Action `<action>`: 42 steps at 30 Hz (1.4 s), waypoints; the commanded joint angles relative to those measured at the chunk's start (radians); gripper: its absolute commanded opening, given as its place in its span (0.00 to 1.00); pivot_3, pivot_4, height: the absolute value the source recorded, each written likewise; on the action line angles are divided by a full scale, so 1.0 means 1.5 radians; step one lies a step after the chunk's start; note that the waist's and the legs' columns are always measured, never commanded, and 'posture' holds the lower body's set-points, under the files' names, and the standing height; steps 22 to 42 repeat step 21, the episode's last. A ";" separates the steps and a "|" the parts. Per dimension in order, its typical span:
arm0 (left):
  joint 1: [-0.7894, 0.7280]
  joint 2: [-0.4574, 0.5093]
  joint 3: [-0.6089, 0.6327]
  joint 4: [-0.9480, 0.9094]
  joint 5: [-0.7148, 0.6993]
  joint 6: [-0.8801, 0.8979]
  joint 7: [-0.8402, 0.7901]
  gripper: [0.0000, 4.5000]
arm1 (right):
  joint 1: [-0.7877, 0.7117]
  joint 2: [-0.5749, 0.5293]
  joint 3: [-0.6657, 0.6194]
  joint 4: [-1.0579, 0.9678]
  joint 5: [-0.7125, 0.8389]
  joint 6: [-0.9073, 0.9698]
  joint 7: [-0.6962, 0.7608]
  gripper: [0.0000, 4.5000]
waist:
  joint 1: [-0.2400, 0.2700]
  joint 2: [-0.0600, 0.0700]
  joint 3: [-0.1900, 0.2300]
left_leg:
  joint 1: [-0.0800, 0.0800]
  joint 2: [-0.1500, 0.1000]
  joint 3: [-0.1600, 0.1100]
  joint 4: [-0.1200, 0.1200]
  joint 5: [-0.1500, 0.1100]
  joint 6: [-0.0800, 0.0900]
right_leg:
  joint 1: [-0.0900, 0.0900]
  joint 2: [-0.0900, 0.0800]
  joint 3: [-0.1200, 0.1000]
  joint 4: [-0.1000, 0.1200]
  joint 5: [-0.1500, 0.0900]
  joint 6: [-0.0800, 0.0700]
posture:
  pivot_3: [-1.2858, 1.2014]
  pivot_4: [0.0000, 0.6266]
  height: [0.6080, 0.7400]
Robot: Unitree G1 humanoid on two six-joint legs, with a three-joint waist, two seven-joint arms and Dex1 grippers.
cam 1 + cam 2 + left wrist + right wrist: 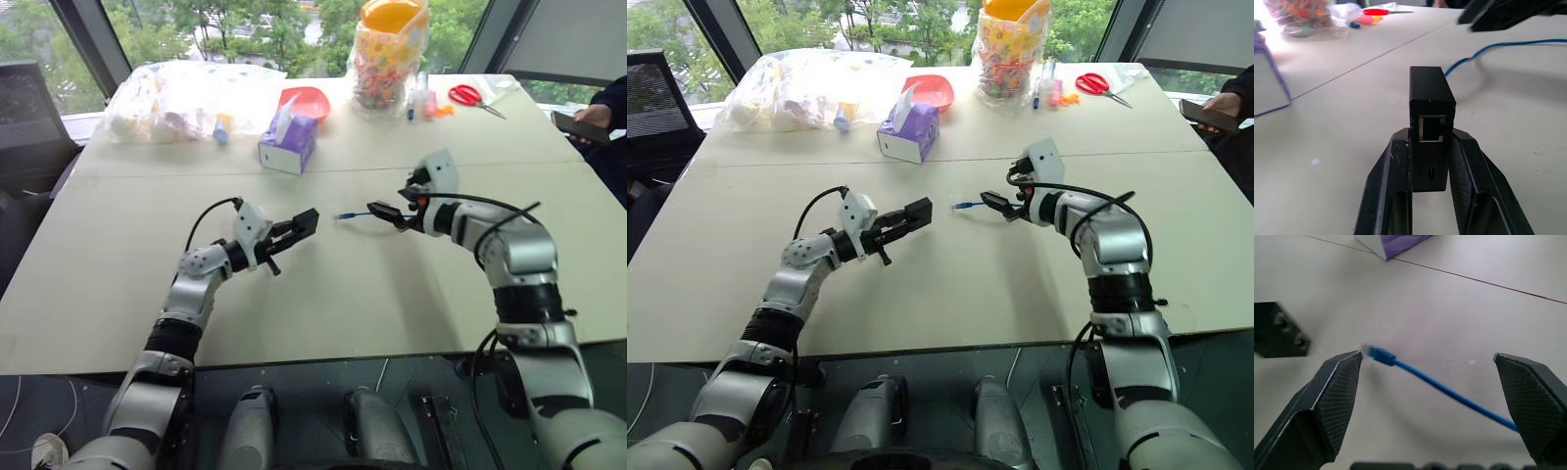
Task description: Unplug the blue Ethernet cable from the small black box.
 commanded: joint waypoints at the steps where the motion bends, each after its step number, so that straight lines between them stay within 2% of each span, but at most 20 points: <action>1: -0.018 -0.007 0.012 0.041 0.016 -0.061 0.014 0.33 | 0.028 -0.006 -0.023 -0.121 0.045 0.060 -0.009 1.00 | 0.001 0.000 0.000 | 0.000 0.000 0.000 0.000 0.000 0.000 | 0.000 0.000 0.000 0.000 0.000 0.000 | 0.52 0.24 0.96; 2: -0.017 -0.009 0.013 0.047 0.013 -0.064 0.007 0.39 | 0.038 -0.008 -0.023 -0.140 0.053 0.072 -0.011 1.00 | 0.001 0.000 0.000 | 0.000 0.000 0.000 0.000 0.000 0.000 | 0.000 0.000 0.000 0.000 0.000 0.000 | 0.52 0.24 0.96; 6: -0.009 -0.009 0.012 0.058 0.015 -0.068 -0.004 0.80 | 0.059 -0.013 -0.030 -0.180 0.073 0.101 -0.018 1.00 | 0.000 0.000 0.000 | 0.000 0.000 0.000 0.000 0.000 0.000 | 0.000 0.000 0.000 0.000 0.000 0.000 | 0.52 0.24 0.96; 8: -0.003 -0.004 0.011 0.057 0.017 -0.064 -0.010 0.98 | 0.065 -0.018 -0.032 -0.190 0.080 0.110 -0.018 1.00 | 0.000 0.000 0.000 | 0.000 0.000 0.000 0.000 0.000 0.000 | 0.000 0.000 0.000 0.000 0.000 0.000 | 0.52 0.24 0.96; 12: 0.016 0.021 0.017 0.015 0.004 -0.020 -0.031 0.99 | 0.087 -0.040 -0.022 -0.213 0.092 0.111 -0.007 1.00 | -0.002 0.000 0.000 | 0.000 0.000 0.000 0.000 0.000 0.000 | 0.000 0.000 0.000 0.000 0.000 0.000 | 0.52 0.24 0.96; 21: 0.116 0.131 0.071 -0.246 -0.098 0.204 -0.078 0.99 | 0.181 -0.100 0.014 -0.284 0.102 0.042 0.049 1.00 | -0.002 0.000 0.000 | 0.000 0.000 0.000 -0.001 0.000 0.000 | 0.000 0.000 0.000 0.000 -0.001 -0.002 | 0.52 0.24 0.96; 42: 0.116 0.131 0.071 -0.246 -0.098 0.204 -0.078 0.99 | 0.181 -0.100 0.014 -0.284 0.102 0.042 0.049 1.00 | -0.002 0.000 0.000 | 0.000 0.000 0.000 -0.001 0.000 0.000 | 0.000 0.000 0.000 0.000 -0.001 -0.002 | 0.52 0.24 0.96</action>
